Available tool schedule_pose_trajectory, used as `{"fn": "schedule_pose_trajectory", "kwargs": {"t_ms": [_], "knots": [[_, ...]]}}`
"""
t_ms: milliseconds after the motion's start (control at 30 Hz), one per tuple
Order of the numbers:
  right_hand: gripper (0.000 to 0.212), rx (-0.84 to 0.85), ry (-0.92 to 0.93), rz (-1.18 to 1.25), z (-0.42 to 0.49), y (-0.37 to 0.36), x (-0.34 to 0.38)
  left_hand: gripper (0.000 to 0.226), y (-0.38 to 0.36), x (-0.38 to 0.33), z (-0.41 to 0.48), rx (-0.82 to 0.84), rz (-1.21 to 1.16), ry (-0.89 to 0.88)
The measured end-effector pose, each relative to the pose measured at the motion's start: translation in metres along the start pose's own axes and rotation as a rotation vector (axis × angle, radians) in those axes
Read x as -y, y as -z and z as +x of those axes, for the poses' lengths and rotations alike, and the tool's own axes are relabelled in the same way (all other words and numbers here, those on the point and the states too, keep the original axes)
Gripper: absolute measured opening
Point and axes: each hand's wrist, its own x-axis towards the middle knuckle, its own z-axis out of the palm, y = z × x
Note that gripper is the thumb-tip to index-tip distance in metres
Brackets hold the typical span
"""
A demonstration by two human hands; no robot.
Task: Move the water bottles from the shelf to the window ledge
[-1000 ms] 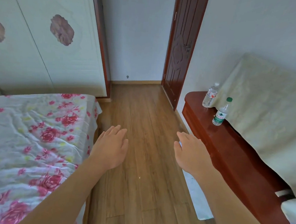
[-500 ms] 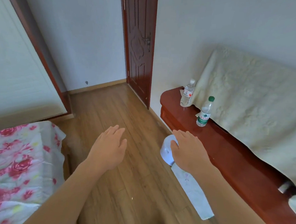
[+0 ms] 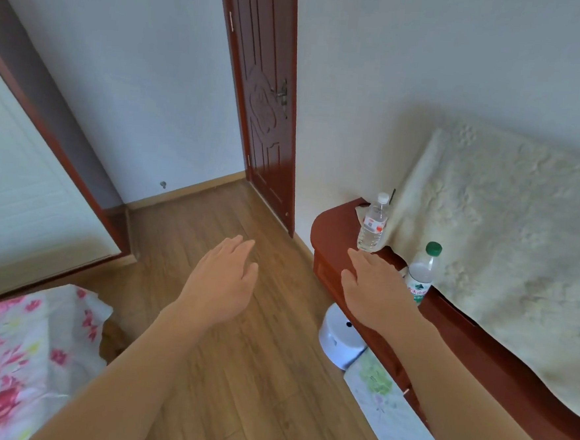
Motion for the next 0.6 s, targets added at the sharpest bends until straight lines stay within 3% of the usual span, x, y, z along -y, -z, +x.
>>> {"fn": "schedule_pose_trajectory", "kwargs": {"t_ms": [267, 600], "knots": [[0.039, -0.093, -0.153, 0.017, 0.074, 0.006, -0.032, 0.054, -0.019, -0.017, 0.117, 0.033, -0.033, -0.106], [0.042, -0.196, -0.527, 0.009, 0.131, 0.011, -0.055, 0.056, -0.046, -0.05, 0.277, 0.221, -0.089, -0.534]]}}
